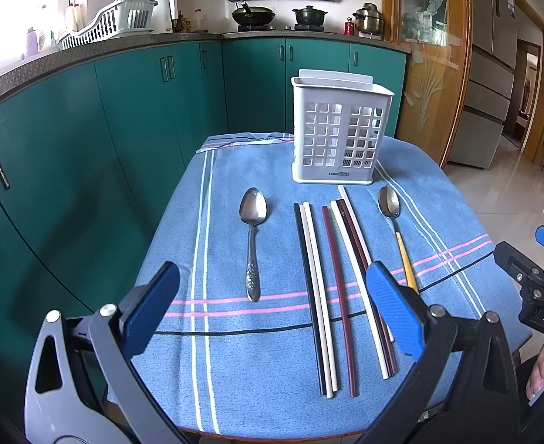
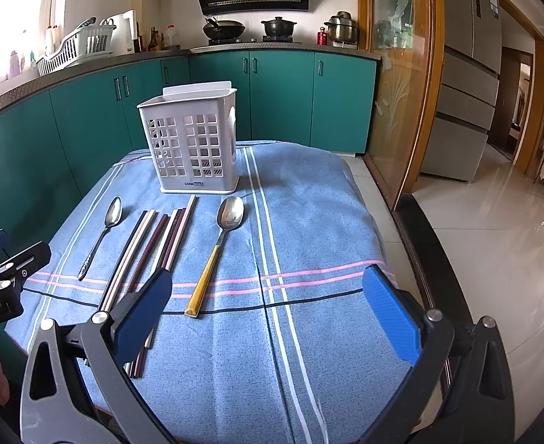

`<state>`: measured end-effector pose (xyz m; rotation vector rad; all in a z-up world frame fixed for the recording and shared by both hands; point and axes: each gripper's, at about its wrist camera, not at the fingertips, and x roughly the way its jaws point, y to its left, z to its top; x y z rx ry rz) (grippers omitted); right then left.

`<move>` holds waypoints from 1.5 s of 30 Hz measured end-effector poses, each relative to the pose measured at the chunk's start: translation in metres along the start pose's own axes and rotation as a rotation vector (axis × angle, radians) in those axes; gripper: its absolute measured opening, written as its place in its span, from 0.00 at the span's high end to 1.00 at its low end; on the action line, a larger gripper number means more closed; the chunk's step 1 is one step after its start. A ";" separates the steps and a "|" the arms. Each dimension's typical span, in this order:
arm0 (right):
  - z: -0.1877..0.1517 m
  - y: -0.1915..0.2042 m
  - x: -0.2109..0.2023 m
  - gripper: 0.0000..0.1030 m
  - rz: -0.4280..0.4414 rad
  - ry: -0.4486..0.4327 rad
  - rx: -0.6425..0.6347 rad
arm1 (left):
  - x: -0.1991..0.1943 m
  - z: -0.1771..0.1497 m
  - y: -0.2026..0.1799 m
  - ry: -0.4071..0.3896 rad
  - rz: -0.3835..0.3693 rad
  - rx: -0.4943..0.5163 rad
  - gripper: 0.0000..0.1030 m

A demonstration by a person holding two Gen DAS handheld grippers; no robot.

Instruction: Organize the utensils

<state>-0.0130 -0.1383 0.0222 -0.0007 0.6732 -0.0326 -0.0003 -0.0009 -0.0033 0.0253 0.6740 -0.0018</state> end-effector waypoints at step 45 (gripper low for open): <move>0.000 -0.005 0.011 0.03 0.064 -0.030 0.036 | 0.048 0.019 0.018 0.026 0.022 -0.065 0.03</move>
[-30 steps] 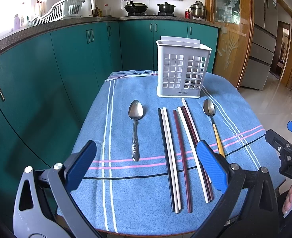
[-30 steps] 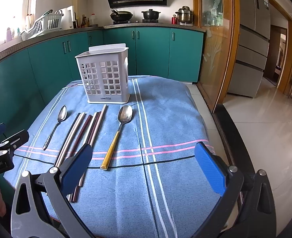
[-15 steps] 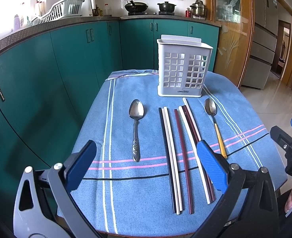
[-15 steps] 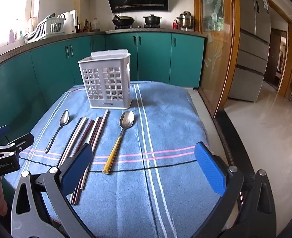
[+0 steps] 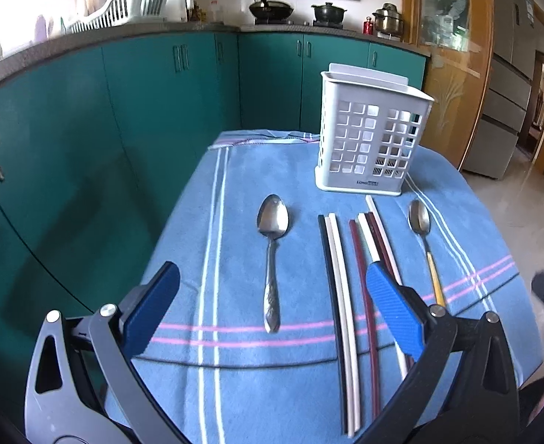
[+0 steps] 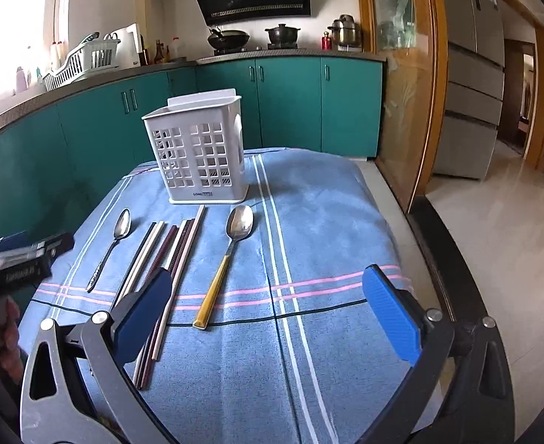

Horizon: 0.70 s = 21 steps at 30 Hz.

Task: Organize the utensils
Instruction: 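Move the left tool down to the ornate silver spoon, fingers open around it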

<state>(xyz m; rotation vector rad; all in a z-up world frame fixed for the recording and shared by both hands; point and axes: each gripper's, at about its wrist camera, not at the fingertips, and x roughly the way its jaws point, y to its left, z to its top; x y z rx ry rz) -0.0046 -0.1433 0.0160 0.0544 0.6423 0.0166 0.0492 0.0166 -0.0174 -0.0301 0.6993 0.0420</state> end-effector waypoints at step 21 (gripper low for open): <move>0.000 -0.002 0.033 0.03 0.052 0.107 0.012 | 0.138 0.066 -0.002 0.202 0.049 0.001 0.12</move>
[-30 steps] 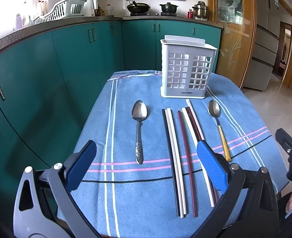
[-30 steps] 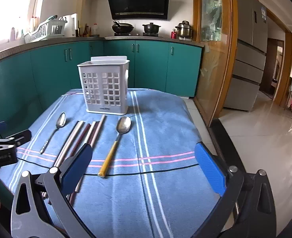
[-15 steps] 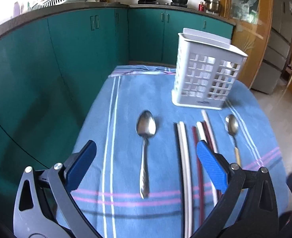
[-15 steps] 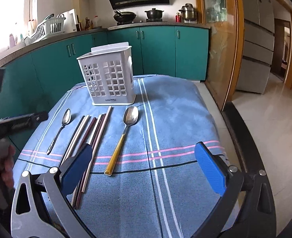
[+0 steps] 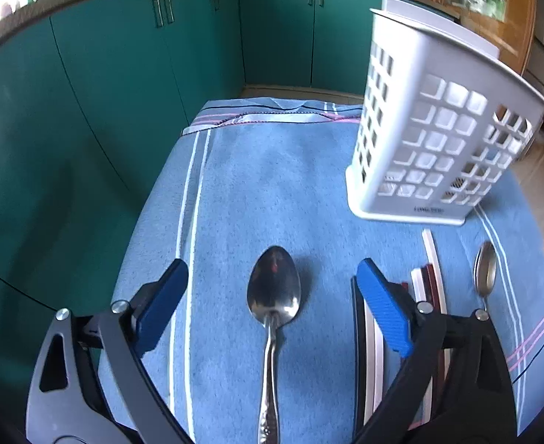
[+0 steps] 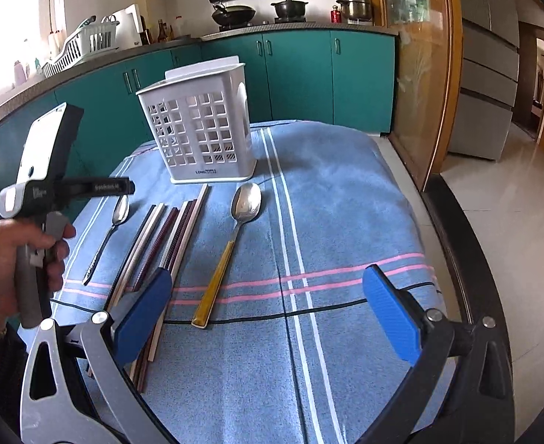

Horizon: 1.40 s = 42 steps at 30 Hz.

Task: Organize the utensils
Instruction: 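Move the left tool down to the ornate silver spoon, fingers open around it, then close the left tool on the silver spoon while the right tool grasps the gold-handled spoon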

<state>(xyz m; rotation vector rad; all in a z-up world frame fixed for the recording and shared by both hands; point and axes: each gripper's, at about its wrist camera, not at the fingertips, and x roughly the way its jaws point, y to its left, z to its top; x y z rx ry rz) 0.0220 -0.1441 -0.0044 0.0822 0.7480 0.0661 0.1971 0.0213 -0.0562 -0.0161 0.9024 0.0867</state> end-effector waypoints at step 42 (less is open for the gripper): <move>0.102 -0.047 0.132 0.39 0.446 0.290 -0.010 | -0.001 0.009 0.048 0.018 -0.298 0.114 0.52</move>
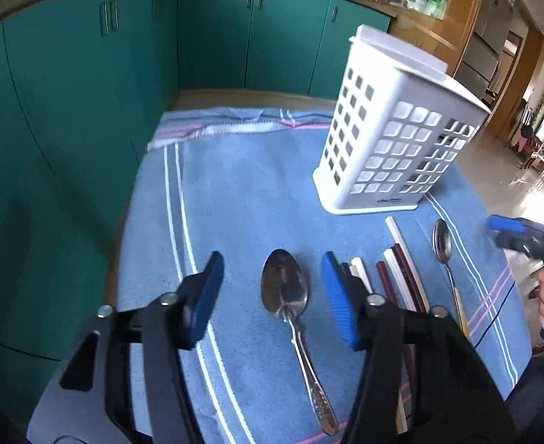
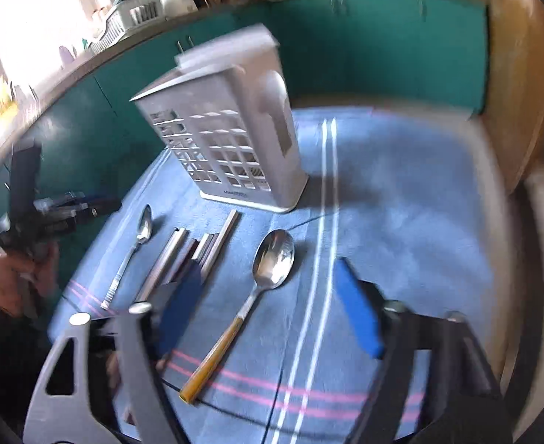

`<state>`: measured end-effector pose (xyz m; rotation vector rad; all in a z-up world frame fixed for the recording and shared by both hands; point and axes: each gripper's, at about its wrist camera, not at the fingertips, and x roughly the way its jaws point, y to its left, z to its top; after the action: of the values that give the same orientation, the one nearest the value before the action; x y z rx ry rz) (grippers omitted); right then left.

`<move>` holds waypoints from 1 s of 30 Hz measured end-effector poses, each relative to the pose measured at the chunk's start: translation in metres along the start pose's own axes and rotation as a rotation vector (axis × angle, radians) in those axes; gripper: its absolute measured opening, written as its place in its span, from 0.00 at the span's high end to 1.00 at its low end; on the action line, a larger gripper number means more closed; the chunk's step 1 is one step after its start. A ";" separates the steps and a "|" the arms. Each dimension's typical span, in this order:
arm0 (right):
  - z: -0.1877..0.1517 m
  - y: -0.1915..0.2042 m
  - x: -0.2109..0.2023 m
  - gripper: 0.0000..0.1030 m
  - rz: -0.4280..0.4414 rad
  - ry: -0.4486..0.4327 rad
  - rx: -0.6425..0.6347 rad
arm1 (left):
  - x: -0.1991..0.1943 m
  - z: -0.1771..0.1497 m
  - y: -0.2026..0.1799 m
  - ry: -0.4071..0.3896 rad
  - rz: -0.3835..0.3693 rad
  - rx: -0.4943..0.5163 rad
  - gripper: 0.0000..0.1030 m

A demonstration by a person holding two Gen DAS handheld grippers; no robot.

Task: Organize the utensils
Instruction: 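Close the left tool on the silver spoon while the right tool grasps the gold-handled spoon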

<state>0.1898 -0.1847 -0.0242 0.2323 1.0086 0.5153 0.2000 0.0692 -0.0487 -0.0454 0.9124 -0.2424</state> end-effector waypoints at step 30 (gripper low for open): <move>0.019 0.005 0.011 0.96 0.188 0.076 -0.067 | 0.024 0.007 0.003 0.034 -0.137 0.044 1.00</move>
<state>0.2093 -0.1742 -0.0201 0.2508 1.0474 0.7322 0.2200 0.0663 -0.0631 -0.0638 0.9382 -0.3917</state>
